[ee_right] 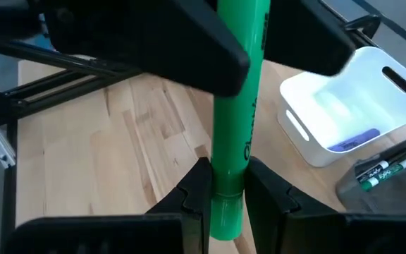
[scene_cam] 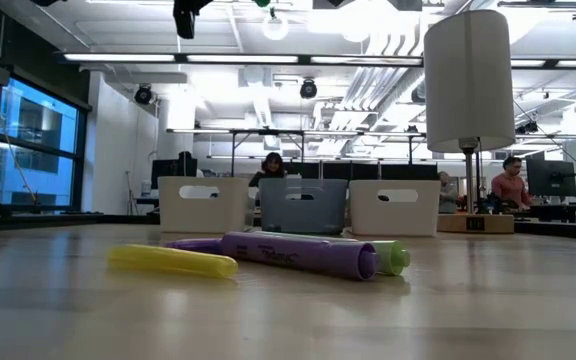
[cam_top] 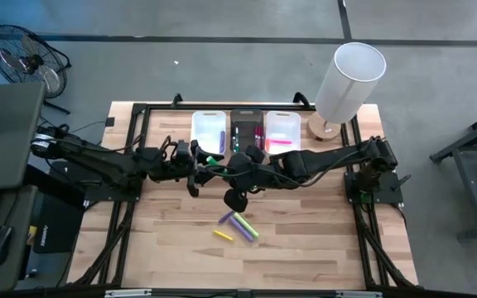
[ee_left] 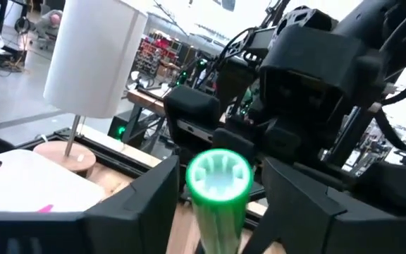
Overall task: Pick & Place Markers
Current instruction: Put the green highlighter pen into the left white bin
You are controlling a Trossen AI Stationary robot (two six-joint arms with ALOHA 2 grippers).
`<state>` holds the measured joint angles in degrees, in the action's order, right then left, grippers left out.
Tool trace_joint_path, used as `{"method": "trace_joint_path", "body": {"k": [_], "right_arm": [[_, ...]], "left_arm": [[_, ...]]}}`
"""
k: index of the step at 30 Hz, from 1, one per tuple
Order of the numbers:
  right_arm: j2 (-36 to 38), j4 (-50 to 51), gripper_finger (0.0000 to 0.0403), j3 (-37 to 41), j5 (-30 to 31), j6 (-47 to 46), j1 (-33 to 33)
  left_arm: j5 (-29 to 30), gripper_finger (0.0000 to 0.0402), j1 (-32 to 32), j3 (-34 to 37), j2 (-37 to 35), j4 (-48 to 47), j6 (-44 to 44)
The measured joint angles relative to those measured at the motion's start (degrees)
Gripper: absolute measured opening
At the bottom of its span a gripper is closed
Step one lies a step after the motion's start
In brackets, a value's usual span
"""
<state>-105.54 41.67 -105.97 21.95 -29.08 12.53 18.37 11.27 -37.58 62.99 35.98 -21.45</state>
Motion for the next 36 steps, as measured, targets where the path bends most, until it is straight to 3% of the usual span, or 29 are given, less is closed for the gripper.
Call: {"method": "trace_joint_path", "body": {"k": [18,29,31,36], "right_arm": [[1.36,2.62,0.0052,-0.07,3.63,-0.26,0.04],[1.38,2.69,0.0052,-0.07,2.2,0.85,-0.03],[1.4,2.68,0.0073,-0.07,1.77,0.71,-0.07],[1.97,4.23,0.0189,-0.07,1.73,-0.65,-0.07]], "left_arm": [[-0.92,0.0071,-0.07,0.07,-0.1,-0.37,-0.09],[-0.85,0.0067,-0.02,0.07,-0.14,-0.99,0.2],[-0.89,0.0067,0.0,0.07,-0.14,-1.01,0.2],[-1.03,0.0067,0.02,0.11,-0.14,-1.8,0.26]]}}
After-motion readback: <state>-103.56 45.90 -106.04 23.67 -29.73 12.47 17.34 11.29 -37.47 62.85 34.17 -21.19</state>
